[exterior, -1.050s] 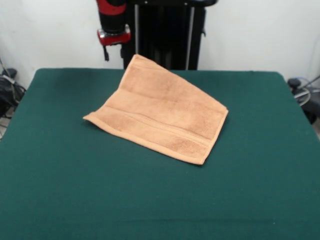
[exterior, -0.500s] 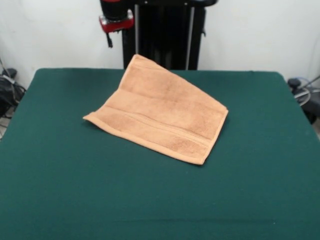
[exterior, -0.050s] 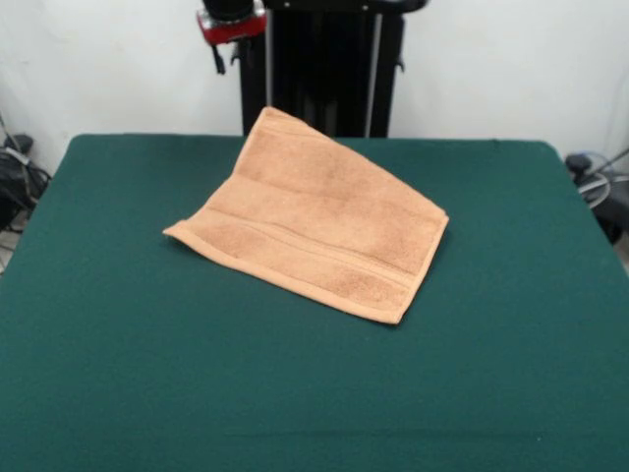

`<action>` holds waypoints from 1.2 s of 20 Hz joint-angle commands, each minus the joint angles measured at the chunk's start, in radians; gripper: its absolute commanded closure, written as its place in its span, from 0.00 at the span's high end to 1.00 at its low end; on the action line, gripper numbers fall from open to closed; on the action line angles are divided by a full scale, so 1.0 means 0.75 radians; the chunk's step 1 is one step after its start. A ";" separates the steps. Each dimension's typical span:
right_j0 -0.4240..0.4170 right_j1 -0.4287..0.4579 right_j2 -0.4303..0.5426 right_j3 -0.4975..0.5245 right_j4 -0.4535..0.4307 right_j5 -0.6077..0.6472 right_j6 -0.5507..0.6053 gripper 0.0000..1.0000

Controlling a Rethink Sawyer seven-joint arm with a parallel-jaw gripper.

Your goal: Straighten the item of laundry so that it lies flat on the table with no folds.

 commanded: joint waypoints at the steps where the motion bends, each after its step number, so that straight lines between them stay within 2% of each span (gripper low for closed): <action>1: -0.066 -0.155 0.068 0.092 -0.048 0.180 0.171 1.00; 4: -0.061 -0.135 0.072 0.089 -0.052 0.149 0.189 1.00; 10: 0.079 -0.045 0.182 -0.016 0.055 0.174 0.231 1.00; 24: 0.146 0.071 0.267 -0.138 0.112 0.208 0.254 1.00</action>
